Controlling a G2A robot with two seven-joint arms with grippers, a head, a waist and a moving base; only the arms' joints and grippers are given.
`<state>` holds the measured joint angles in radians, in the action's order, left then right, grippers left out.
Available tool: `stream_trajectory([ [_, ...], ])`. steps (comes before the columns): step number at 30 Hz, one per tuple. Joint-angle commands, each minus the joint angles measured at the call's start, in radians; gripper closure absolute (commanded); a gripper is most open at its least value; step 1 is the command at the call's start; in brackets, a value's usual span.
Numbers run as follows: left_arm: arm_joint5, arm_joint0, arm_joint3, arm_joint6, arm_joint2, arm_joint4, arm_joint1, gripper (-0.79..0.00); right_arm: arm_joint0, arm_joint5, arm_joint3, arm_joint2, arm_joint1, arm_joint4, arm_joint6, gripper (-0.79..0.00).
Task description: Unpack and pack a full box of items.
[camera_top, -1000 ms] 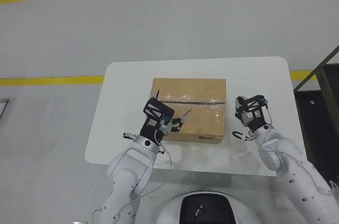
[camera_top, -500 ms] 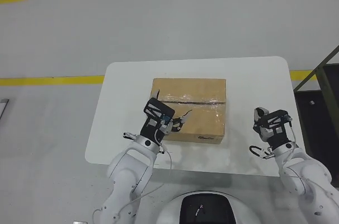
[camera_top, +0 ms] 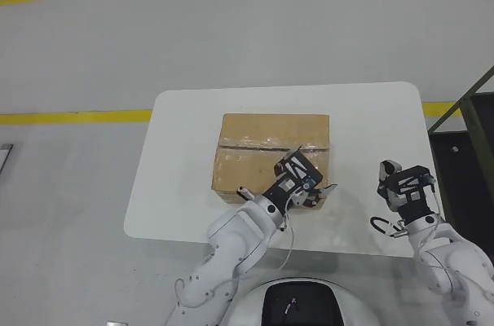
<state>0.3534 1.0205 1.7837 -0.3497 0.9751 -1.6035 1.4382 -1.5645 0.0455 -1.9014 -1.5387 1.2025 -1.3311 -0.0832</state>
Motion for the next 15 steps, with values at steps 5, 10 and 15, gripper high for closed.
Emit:
stream_trajectory([
  [5,-0.023,-0.036,-0.041,0.004,-0.017,0.000,0.007,-0.785,-0.021,-0.001,-0.015,-0.015,0.001,0.005,0.000,0.000],
  [10,-0.023,-0.036,-0.041,0.004,-0.017,0.000,0.007,-0.785,-0.041,-0.001,-0.042,-0.027,0.001,-0.003,0.001,0.000],
  [15,-0.051,-0.002,-0.046,-0.012,-0.004,-0.031,0.003,-0.785,-0.055,0.004,-0.045,-0.031,0.002,0.002,0.008,0.000],
])
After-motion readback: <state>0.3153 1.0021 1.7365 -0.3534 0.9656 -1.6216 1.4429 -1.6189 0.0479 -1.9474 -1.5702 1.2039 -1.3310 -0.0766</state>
